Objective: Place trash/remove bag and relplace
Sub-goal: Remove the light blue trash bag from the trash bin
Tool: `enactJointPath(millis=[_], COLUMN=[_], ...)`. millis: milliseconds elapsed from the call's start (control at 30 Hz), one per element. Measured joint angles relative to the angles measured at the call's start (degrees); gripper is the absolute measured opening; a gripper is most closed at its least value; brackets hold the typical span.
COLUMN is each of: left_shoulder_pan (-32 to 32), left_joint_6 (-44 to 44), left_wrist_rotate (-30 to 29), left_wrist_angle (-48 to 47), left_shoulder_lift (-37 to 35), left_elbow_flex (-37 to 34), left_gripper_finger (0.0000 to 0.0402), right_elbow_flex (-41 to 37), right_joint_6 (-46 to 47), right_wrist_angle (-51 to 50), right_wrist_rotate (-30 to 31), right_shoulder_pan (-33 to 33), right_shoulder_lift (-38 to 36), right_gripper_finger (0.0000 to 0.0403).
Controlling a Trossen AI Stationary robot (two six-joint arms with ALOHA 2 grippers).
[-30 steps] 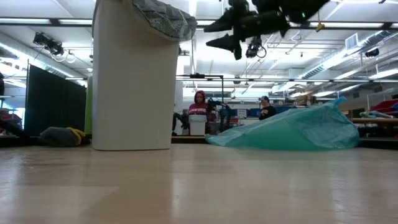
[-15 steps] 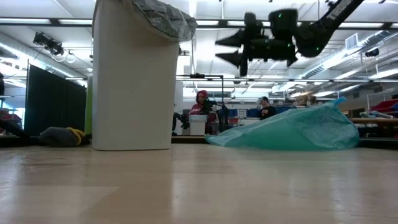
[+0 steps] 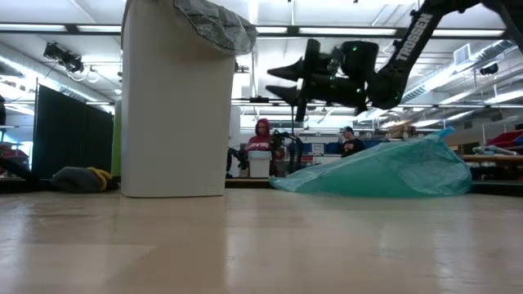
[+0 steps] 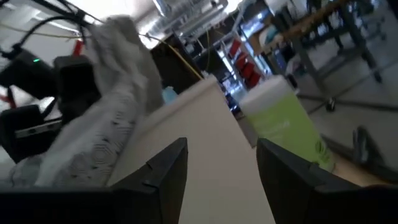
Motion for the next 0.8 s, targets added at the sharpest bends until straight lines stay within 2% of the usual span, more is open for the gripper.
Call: enactJointPath(millis=[167,333,400,567,733,800], left_shoulder_pan=[0.00,0.00,0.00,0.00,0.00,0.00], left_joint_6=[-1.85,-1.87,-1.87,-1.86,-1.54,-0.47], left_wrist_rotate=[1.18,1.44,1.82,4.17,4.40,4.42], left_wrist_angle=[-2.00,-2.76,-2.99,-3.00,-3.13,-3.18], left_shoulder_lift=[0.00,0.00,0.00,0.00,0.00,0.00], left_elbow_flex=[0.00,0.00,0.00,0.00,0.00,0.00], left_gripper_finger=[0.0007,0.0007,0.0007,0.0007,0.0007,0.0007], right_elbow_flex=[2.92,7.34,10.04,17.42,21.95,22.46], right_joint_6=[1.33,3.36,4.36,4.46,7.36,8.75], right_wrist_angle=[0.43,-0.74,-0.77,-0.86,-0.95,-0.78], right_wrist_rotate=[3.17,10.94,12.11,8.40,-1.81,-3.86], right_shoulder_pan=[3.69,6.55,7.23,9.37,11.03,11.96], right_shoulder_lift=[3.53,7.06,8.59,11.13,10.91,10.22], right_gripper_finger=[0.0177,0.0170,0.0167,0.0163,0.0162,0.0161])
